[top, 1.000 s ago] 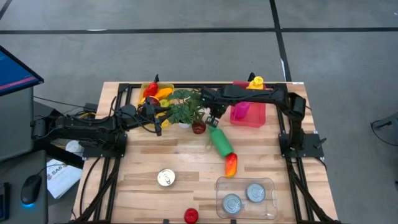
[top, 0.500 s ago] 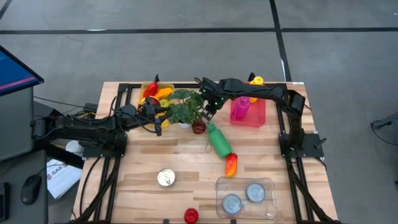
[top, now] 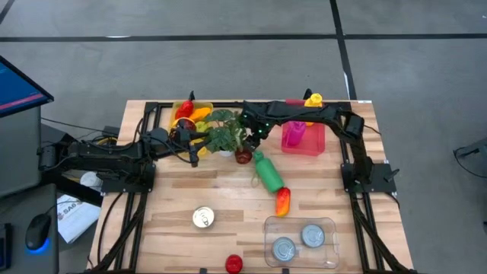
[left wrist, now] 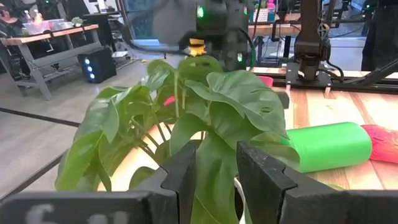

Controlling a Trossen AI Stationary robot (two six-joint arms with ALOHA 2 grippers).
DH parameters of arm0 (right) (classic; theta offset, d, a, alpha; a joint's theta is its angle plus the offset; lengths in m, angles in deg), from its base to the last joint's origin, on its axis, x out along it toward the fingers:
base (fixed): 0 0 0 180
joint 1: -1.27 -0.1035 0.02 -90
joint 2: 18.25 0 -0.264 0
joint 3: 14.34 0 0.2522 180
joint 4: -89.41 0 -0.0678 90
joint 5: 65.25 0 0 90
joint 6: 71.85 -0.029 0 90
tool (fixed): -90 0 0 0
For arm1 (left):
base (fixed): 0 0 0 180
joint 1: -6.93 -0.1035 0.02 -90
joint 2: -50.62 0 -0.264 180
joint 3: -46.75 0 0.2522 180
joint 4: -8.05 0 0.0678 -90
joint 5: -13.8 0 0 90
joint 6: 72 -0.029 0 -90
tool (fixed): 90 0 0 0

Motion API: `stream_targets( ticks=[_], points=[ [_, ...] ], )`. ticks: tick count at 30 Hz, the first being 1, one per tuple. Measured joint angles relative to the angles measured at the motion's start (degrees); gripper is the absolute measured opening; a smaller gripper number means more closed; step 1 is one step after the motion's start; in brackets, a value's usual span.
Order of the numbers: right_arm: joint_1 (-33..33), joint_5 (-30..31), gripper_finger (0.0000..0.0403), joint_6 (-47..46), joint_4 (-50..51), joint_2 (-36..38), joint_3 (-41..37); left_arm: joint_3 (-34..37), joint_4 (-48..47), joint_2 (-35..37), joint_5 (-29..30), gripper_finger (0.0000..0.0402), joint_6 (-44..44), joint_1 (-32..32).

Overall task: Pick & Place Food Item
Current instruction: Put the green water bottle into the pink bin

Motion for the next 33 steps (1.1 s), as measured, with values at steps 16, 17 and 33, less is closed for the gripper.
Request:
stream_targets(
  ticks=[16,17,33],
  points=[
    [-0.13,-4.38,0.0193,-1.89,1.68,-2.94,-0.47,0.0,-0.02,0.0,-0.15,0.0104,0.0,0.0],
    [-0.13,-4.46,0.0193,-2.41,1.96,-2.91,-0.47,0.0,-0.04,-0.01,-0.15,0.0104,0.0,0.0],
    [-2.76,-6.44,0.0224,-2.94,2.75,-2.91,-0.47,0.0,-0.04,0.0,0.09,0.0104,0.19,0.0]
  ],
)
